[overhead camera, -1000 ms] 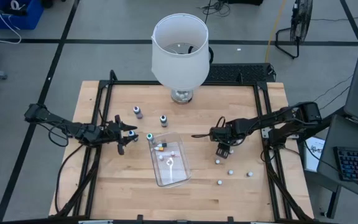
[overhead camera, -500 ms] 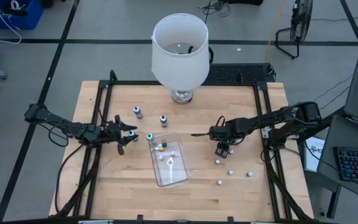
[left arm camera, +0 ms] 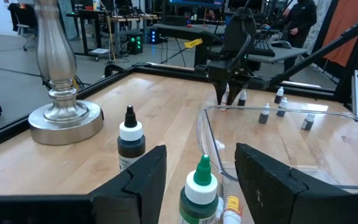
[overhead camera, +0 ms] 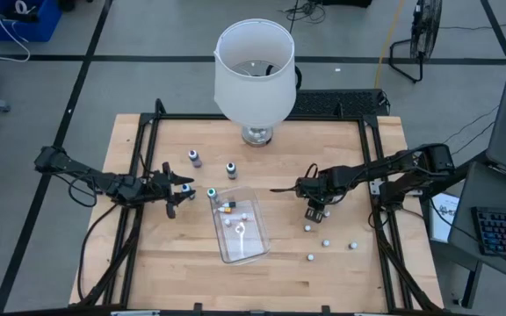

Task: Pick & Place food coloring
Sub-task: Put the orange food coloring bottle into the bin

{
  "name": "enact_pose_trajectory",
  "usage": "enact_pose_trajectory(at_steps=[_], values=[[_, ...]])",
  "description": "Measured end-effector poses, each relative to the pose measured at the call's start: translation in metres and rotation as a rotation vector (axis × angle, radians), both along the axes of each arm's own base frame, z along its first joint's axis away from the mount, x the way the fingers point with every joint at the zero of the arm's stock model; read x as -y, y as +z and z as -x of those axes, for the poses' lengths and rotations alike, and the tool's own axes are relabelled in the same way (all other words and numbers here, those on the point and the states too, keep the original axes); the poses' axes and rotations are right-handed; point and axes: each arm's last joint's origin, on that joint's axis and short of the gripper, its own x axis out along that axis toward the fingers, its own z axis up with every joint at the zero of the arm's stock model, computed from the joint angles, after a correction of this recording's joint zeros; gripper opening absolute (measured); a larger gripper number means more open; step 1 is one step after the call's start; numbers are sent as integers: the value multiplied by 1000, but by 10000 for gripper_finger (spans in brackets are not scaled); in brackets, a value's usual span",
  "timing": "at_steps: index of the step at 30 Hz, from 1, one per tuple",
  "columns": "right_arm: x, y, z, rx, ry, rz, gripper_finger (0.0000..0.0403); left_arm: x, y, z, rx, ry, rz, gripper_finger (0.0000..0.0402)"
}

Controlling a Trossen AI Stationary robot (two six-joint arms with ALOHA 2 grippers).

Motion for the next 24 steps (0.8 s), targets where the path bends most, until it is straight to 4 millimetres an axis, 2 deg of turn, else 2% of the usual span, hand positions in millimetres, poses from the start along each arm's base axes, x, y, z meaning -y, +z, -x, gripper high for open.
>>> enact_pose_trajectory(at_steps=[5, 9, 12, 16, 20, 24], values=[[-1, 7, -10, 74, 54, 11, 55, 0, 0, 0, 0, 0, 0, 191], [-3, 32, -29, 157, 97, 28, 55, 0, 0, 0, 0, 0, 0, 191], [-9, 66, -46, 230, 150, 84, 55, 0, 0, 0, 0, 0, 0, 191], [-21, 126, -69, 392, 223, 155, 55, 0, 0, 0, 0, 0, 0, 191], [-34, 183, -83, 539, 270, 237, 55, 0, 0, 0, 0, 0, 0, 191], [-50, 214, -104, 566, 336, 301, 55, 0, 0, 0, 0, 0, 0, 191]])
